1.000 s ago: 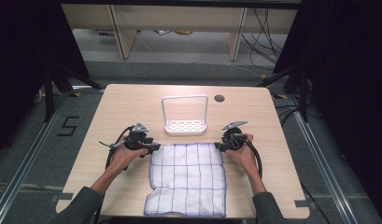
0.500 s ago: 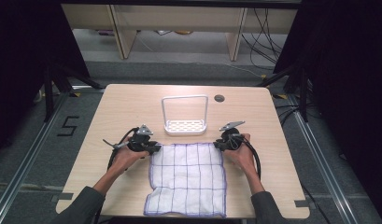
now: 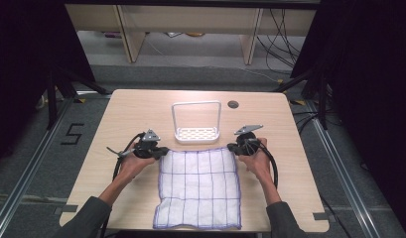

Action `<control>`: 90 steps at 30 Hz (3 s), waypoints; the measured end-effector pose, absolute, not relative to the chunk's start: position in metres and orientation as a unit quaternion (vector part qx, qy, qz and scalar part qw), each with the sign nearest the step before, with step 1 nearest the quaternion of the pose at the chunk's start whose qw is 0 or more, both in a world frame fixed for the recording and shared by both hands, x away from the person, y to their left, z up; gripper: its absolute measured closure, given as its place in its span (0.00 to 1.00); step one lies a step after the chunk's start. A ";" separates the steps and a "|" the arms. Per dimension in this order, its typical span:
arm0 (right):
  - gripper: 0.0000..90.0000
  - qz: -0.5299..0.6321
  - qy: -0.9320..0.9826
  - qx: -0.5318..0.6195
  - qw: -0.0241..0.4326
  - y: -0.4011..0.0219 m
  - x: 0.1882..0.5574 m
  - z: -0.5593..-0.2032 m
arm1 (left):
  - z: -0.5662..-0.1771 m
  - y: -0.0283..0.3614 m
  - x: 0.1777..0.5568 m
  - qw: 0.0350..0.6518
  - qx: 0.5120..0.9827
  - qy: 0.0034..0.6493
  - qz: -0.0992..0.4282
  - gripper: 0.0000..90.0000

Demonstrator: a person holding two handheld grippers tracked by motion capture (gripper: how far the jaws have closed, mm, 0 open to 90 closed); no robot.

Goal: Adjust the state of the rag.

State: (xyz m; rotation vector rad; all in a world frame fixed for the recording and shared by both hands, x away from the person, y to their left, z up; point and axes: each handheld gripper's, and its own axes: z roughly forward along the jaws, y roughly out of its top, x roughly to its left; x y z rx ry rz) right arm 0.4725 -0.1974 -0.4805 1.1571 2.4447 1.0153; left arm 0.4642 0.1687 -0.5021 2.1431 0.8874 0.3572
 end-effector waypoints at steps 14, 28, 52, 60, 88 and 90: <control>0.99 0.371 0.834 0.380 0.148 -0.197 0.480 -0.457 | -0.475 0.175 0.471 0.441 0.814 0.351 0.142 0.96; 0.99 0.391 0.830 0.366 0.158 -0.198 0.474 -0.430 | -0.454 0.181 0.471 0.475 0.793 0.351 0.148 0.96; 0.99 0.407 0.835 0.320 0.186 -0.211 0.406 -0.412 | -0.446 0.195 0.403 0.504 0.801 0.293 0.133 0.96; 0.99 0.397 0.848 0.299 0.185 -0.212 0.369 -0.419 | -0.449 0.195 0.363 0.503 0.816 0.258 0.125 0.96; 0.84 0.370 0.867 0.316 0.111 -0.221 0.294 -0.477 | -0.506 0.181 0.306 0.404 0.889 0.194 0.096 0.78; 0.75 0.382 0.851 0.344 0.106 -0.226 0.290 -0.473 | -0.501 0.182 0.305 0.418 0.879 0.212 0.092 0.65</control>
